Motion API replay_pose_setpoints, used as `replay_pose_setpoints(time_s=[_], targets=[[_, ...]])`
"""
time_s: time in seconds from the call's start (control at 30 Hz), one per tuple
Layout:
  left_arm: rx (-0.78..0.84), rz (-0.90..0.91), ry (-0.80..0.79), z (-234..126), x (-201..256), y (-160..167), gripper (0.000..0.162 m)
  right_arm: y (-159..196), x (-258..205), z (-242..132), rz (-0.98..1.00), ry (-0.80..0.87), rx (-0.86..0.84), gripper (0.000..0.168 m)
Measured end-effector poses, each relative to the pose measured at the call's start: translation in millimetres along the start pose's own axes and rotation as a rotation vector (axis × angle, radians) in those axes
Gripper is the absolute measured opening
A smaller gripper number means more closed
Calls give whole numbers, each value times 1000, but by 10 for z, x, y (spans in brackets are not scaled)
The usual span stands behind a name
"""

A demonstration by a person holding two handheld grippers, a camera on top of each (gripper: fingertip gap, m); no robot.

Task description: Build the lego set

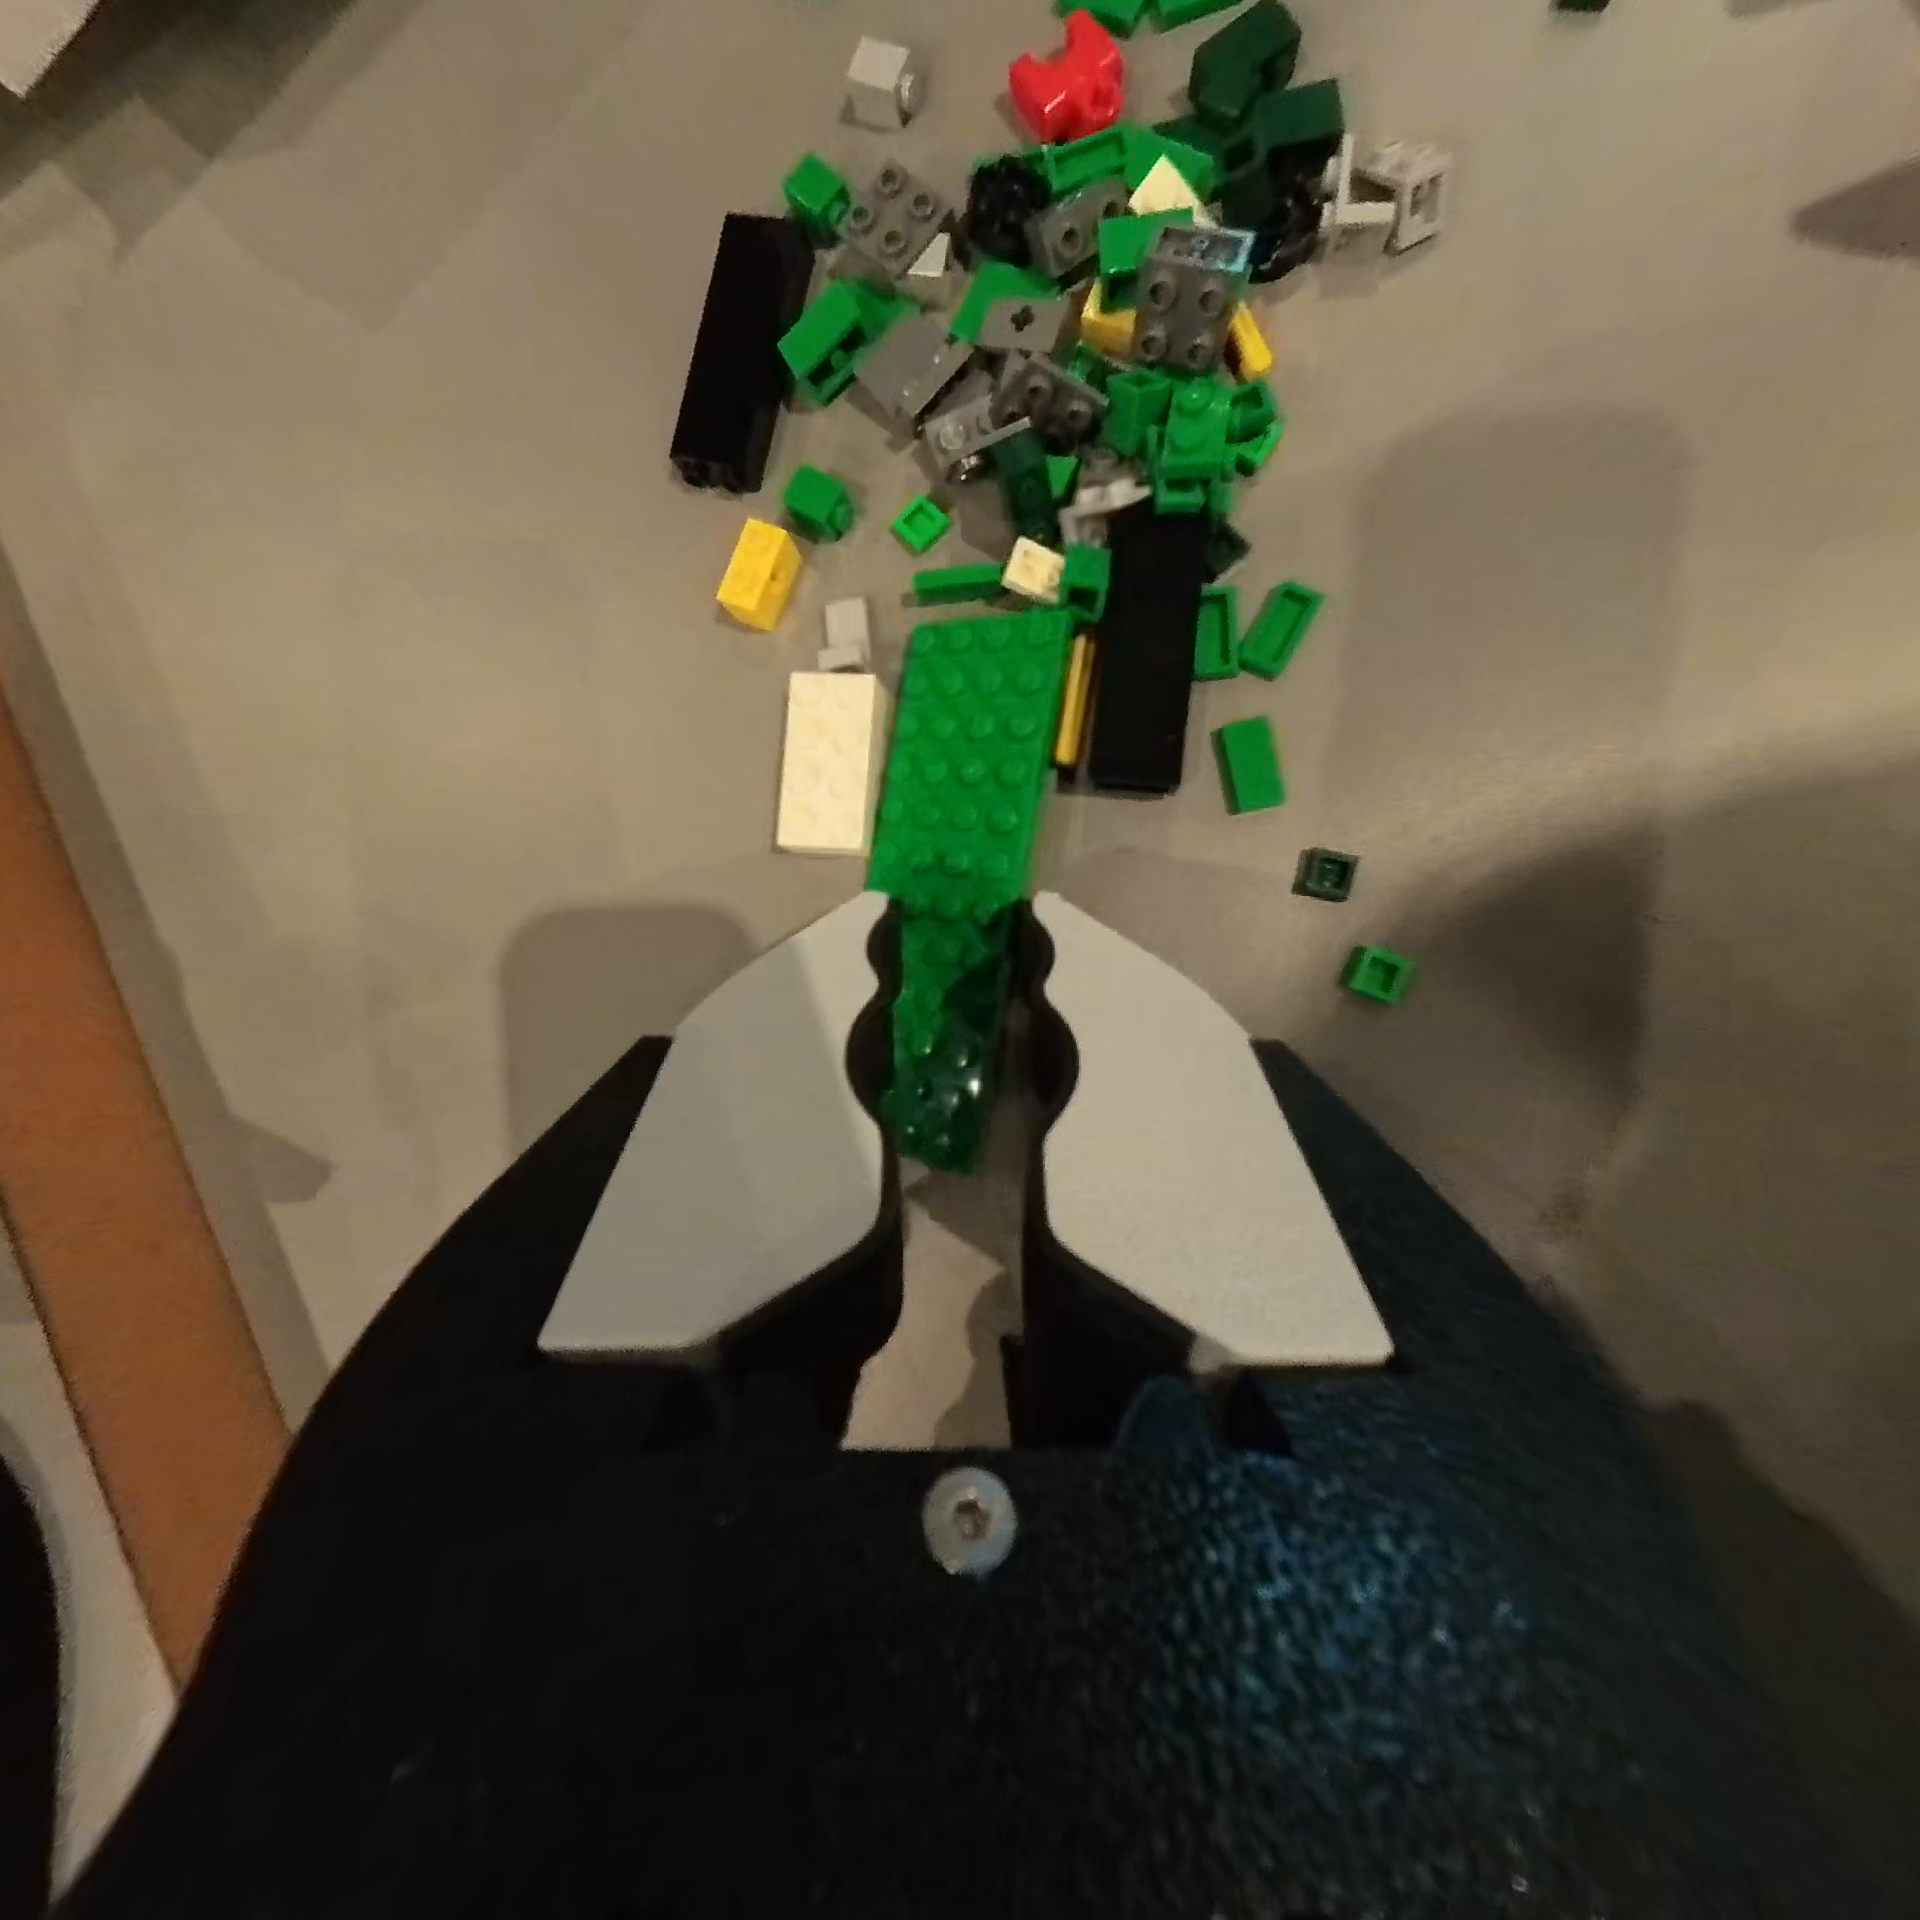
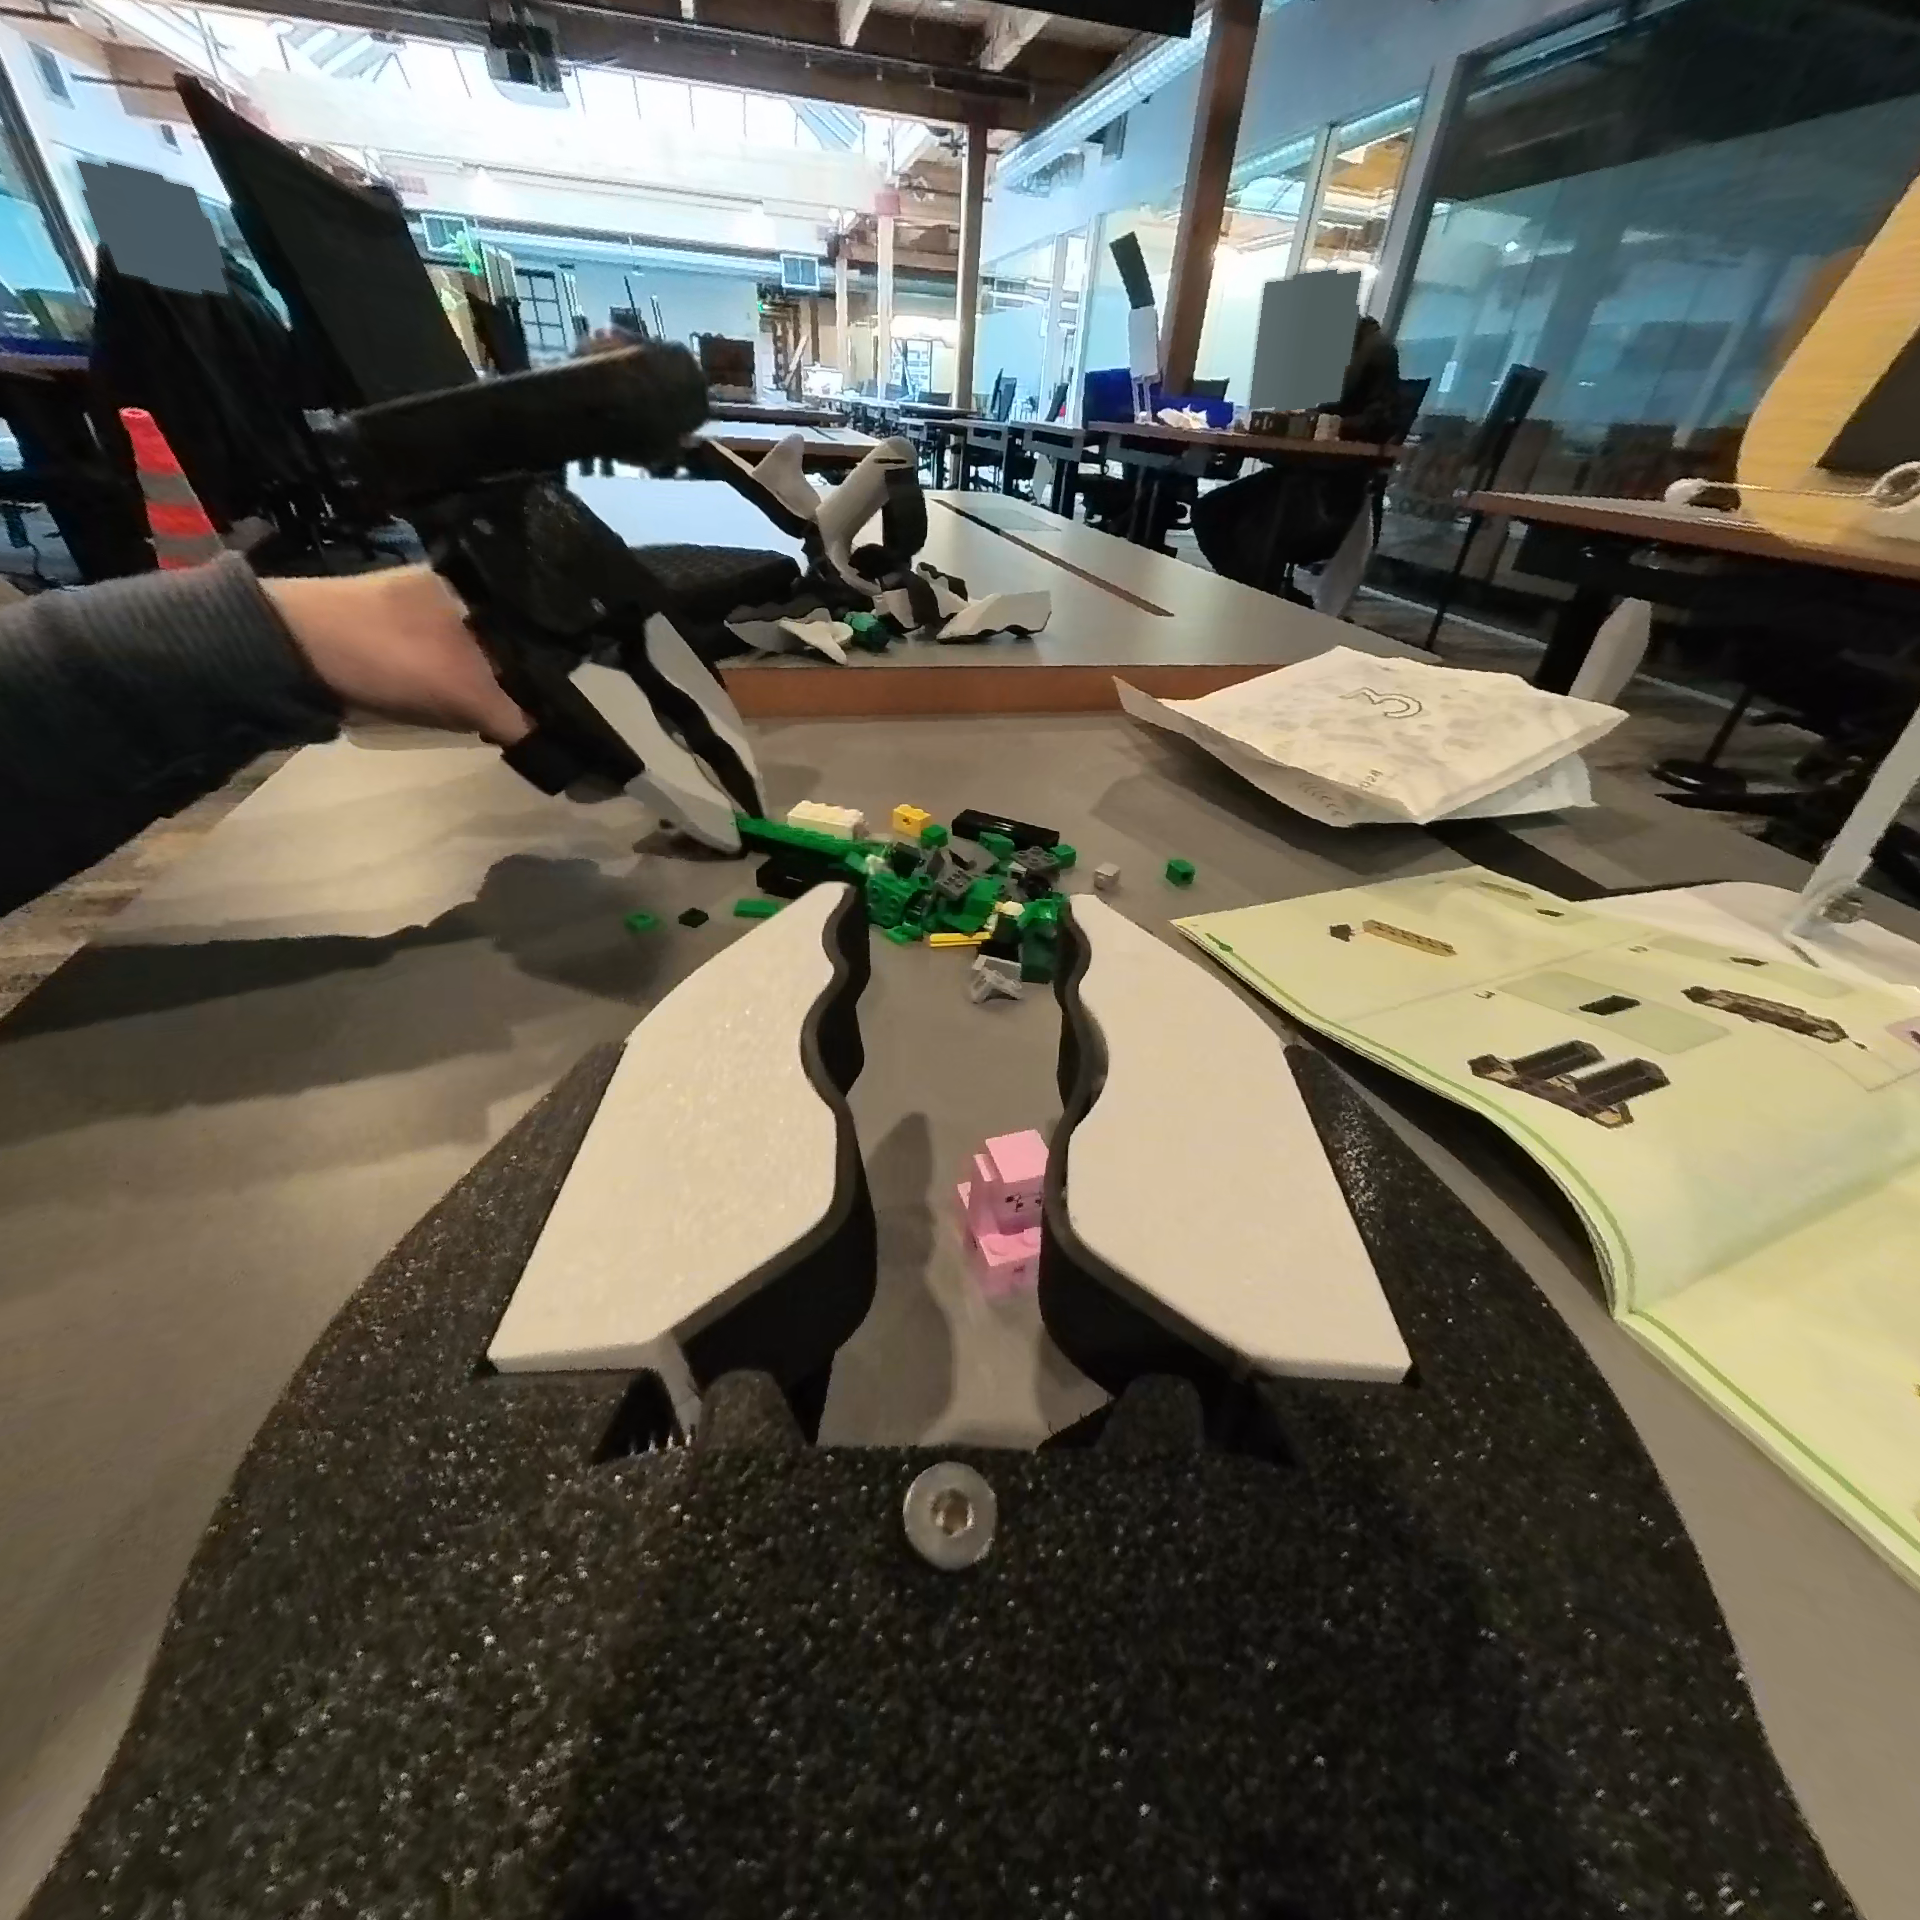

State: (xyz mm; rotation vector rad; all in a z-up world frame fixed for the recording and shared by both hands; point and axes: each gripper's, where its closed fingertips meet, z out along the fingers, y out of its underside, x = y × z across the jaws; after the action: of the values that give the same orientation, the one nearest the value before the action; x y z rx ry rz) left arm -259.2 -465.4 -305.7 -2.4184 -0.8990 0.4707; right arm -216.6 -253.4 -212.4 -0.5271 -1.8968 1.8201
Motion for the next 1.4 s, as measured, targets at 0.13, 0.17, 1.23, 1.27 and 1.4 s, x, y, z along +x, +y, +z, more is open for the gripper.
replay_pose_setpoints(time_s=[0.13,0.17,1.23,1.27,1.4], targets=[[-13,-12,-26,-47,-32,67,20,7,-8,7,-1,-5,-5,34],[-16,-16,-36,-53,-44,88,20,7,-9,8,-1,-6,-5,34],[22,65,16,145,241,-417,33,19,-22,26,16,-27,-12,29],[10,74,11,160,242,-392,31,20,-22,28,18,-29,-12,29],[10,58,36,192,256,-363,28,18,-18,31,29,-35,-9,28]])
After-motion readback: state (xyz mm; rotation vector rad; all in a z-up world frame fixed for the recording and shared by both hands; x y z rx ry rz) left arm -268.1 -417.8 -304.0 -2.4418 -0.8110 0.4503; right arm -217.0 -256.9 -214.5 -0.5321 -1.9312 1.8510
